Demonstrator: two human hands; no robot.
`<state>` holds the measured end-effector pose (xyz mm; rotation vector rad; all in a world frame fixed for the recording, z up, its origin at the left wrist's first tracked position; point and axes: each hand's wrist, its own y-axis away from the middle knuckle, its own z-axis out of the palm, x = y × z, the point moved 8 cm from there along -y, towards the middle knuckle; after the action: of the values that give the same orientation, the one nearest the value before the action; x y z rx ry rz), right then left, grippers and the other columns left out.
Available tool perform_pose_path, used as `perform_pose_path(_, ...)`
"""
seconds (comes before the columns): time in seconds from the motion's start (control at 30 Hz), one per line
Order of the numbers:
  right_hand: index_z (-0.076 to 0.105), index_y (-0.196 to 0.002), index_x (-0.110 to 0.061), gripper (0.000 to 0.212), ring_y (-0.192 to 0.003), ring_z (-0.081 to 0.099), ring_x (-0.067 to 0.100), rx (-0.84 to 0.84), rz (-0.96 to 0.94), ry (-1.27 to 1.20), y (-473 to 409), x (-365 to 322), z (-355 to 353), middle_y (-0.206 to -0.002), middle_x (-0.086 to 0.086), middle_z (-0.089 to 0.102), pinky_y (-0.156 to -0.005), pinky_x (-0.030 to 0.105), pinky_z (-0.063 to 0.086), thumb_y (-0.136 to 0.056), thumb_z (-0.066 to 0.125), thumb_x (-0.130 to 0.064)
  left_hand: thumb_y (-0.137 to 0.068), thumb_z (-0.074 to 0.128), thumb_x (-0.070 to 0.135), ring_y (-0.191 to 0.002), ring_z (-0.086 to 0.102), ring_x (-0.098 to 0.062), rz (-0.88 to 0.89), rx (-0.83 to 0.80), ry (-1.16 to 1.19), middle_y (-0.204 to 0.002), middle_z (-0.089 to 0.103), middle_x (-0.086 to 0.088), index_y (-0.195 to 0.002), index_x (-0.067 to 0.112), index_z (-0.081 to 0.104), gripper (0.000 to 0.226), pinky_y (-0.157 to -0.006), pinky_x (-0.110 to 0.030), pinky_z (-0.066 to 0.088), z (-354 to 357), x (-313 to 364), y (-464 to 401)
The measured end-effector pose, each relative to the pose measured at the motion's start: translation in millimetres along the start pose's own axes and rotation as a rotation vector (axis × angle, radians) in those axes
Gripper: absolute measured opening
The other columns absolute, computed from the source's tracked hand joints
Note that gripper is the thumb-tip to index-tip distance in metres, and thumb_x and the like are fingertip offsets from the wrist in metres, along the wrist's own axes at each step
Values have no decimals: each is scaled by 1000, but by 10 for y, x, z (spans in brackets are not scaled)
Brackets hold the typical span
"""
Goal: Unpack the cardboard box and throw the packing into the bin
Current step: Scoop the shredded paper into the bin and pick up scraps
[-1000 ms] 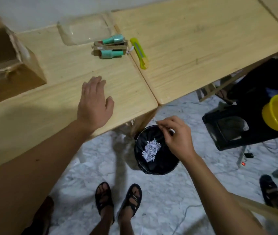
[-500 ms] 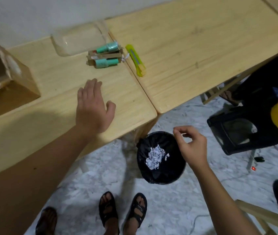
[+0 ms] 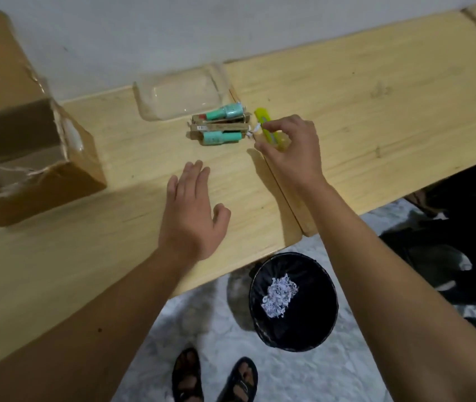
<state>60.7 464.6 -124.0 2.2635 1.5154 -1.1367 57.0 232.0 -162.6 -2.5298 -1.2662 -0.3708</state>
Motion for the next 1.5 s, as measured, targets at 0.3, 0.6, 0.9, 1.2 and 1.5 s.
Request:
perform_pose_path(0.3,78,-113,-29,27,-119,41,36,-71,6,312,-343,-53,377,-126,1,56,-88,37,25,-93,68,-44,-93,54,28,-156,35,-36,38,100,-23,-162,44,-22,-151,-5,48,67,-126,-57,28,-85,38,33)
perform_pose_path(0.6,74,-107,-19,22,-115,46,31,9,39,226,-339,13,228,-120,0,61,-86,34,26,-102,59,-34,-93,50,29,-159,30,-33,8,51,5,-165,40,-20,-153,-3,45,69,-129,-56,23,-61,27,20)
perform_pose_path(0.9,62,-86,-13,16,-133,58,8,101,-43,-198,-288,-174,-29,-140,-11,61,-106,33,49,-95,68,-25,-94,49,31,-161,26,-31,-9,20,-5,-167,37,-17,-156,-2,41,70,-131,-54,20,-37,16,14)
perform_pose_path(1.2,74,-91,-6,13,-77,76,20,-30,49,-383,-71,-238,145,-84,5,77,-74,45,64,-90,78,-18,-96,48,33,-162,22,-28,-9,20,-16,-169,34,-16,-157,0,40,70,-132,-53,16,-28,18,19)
perform_pose_path(1.5,72,-95,-4,10,-78,77,32,-75,202,-586,504,-15,-107,-90,17,76,-74,45,65,-91,79,-9,-96,43,40,-162,22,-28,-13,-14,-80,-170,32,-16,-159,1,36,74,-133,-51,14,-9,-17,5)
